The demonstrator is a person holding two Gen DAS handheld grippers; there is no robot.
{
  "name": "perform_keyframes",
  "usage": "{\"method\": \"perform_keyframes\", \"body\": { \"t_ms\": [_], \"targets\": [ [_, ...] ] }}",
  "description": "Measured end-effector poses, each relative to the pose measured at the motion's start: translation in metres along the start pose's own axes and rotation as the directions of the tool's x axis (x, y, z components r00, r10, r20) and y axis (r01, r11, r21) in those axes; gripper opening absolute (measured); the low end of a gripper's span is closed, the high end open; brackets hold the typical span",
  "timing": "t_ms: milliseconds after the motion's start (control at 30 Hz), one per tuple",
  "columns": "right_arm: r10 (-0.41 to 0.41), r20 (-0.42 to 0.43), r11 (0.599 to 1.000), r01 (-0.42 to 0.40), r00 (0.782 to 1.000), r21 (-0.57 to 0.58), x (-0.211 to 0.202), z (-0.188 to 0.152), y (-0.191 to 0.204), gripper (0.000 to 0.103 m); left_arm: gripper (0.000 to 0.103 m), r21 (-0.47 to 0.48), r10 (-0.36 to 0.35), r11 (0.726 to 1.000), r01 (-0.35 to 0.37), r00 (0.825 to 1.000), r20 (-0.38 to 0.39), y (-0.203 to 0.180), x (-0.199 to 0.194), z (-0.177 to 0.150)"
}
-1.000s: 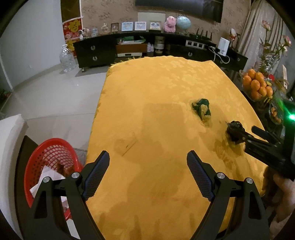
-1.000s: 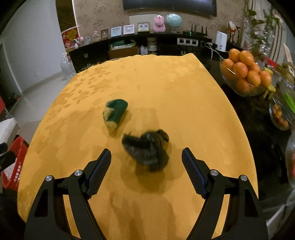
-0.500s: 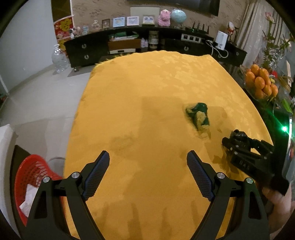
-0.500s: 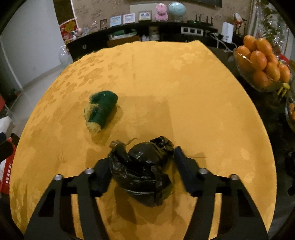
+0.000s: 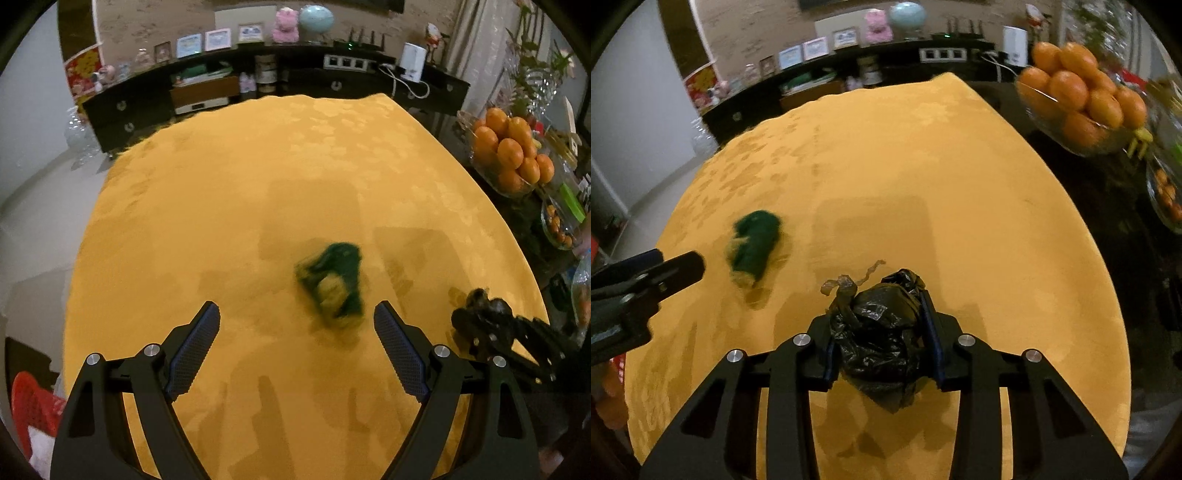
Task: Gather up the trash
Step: 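Grasp the black plastic bag with the right tool while the left tool grasps the green sponge, then carry the green sponge in the left tool while the right tool carries the black bag to the basket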
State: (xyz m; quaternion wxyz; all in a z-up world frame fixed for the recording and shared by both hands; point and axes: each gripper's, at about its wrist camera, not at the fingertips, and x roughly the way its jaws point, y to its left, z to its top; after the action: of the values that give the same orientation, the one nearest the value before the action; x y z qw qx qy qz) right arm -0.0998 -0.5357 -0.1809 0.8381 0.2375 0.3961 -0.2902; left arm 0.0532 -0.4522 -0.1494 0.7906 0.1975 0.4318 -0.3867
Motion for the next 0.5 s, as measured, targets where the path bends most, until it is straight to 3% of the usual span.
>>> {"method": "perform_keyframes", "body": {
  "t_ms": [67,167,267,367,500],
  "targets": [
    [-0.011,0.000,1.000,0.011,1.000,0.022,0.001,0.002,-0.007,0.036,0.081,0.013,-0.007,1.000,0.007,1.000,-0.003,-0.007,0.008,0.004],
    [-0.022,0.002,0.999,0.022,1.000,0.046,0.001,0.003,-0.014,0.036,0.066,0.045,-0.003,0.999,0.004,1.000,-0.020,-0.015,0.020,0.009],
    [-0.027,0.003,0.998,0.027,1.000,0.052,0.002,0.002,-0.017,0.036,0.058,0.053,-0.004,0.999,0.006,0.999,-0.039,-0.017,0.033,0.013],
    [-0.030,-0.001,0.998,0.030,1.000,0.057,0.003,0.002,-0.019,0.036,0.039,0.055,-0.015,0.998,0.018,0.998,-0.057,-0.017,0.039,0.014],
    [-0.031,-0.003,0.998,0.031,1.000,0.058,0.004,0.002,-0.020,0.036,0.037,0.075,-0.013,0.997,0.017,0.999,-0.048,-0.019,0.039,0.013]
  ]
}}
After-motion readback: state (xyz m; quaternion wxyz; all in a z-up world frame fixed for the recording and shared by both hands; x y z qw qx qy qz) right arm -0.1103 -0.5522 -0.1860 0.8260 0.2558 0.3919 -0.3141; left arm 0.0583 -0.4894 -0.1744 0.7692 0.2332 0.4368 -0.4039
